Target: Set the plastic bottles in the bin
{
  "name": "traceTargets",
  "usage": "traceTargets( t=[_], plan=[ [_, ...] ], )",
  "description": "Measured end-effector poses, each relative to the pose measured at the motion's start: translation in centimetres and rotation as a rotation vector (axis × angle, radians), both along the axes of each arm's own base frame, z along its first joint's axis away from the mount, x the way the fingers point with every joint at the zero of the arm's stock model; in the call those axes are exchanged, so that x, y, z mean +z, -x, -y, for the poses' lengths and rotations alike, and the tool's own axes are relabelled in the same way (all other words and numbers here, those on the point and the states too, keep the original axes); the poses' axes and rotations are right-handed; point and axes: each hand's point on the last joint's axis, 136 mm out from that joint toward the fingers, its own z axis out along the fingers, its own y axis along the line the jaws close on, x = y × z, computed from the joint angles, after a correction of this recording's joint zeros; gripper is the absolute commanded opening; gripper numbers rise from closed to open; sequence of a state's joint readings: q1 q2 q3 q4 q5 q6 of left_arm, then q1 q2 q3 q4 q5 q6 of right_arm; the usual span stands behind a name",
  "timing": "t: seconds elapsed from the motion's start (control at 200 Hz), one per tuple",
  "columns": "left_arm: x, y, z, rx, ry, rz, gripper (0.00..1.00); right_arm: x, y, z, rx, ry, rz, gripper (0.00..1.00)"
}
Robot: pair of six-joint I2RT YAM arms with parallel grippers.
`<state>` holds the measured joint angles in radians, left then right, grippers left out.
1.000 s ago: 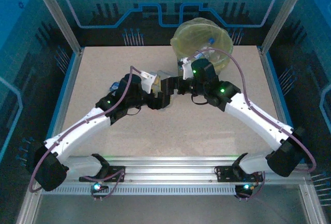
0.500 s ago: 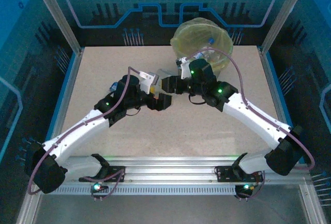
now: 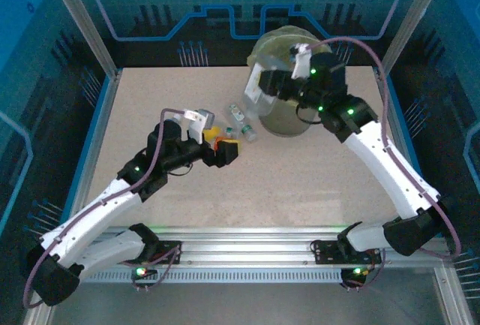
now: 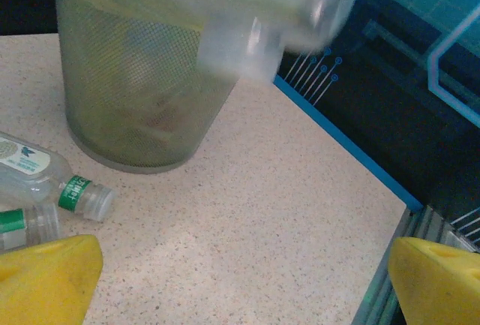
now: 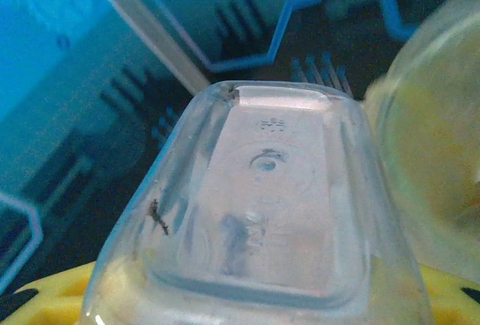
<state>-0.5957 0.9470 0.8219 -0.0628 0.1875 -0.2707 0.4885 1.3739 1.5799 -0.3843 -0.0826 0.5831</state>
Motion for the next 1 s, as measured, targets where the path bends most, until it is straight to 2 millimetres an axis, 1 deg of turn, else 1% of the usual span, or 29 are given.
traceTargets(
  t=[0.08, 0.17, 0.235, 0.315, 0.495, 0.63, 0.74, 1.001],
  plan=[
    [-0.3, -0.1, -0.3, 0.019, -0.004, -0.004, 0.99, 2.5, -1.3, 2.0, -0.065, -0.02, 0.05, 0.47],
    [-0.9, -0.3, -0.5, 0.036, -0.009, -0.017, 0.99, 4.3, -2.8, 3.8, -0.138, -0.026, 0.087, 0.47],
    [-1.2, -0.3, -0.6, 0.045, -0.014, -0.026, 0.99, 4.9, -4.1, 4.8, -0.188, -0.021, 0.103, 0.47],
    [-1.4, -0.4, -0.8, 0.056, -0.019, -0.031, 0.99, 4.9, -5.7, 5.9, -0.249, -0.007, 0.107, 0.47],
    [-1.8, -0.5, -1.2, 0.078, -0.032, -0.04, 0.99, 3.3, -9.9, 8.2, -0.374, 0.047, 0.078, 0.48],
    [-2.0, -0.3, -1.8, 0.098, -0.043, -0.044, 0.99, 1.6, -12.2, 9.1, -0.414, 0.073, 0.038, 0.48],
    [-2.1, -0.3, -2.2, 0.117, -0.051, -0.045, 0.99, -0.2, -13.3, 8.8, -0.412, 0.08, -0.004, 0.48],
    [-2.7, -0.4, -2.9, 0.153, -0.076, -0.058, 0.99, -4.7, -15.4, 7.2, -0.372, 0.064, -0.11, 0.48]
  ],
)
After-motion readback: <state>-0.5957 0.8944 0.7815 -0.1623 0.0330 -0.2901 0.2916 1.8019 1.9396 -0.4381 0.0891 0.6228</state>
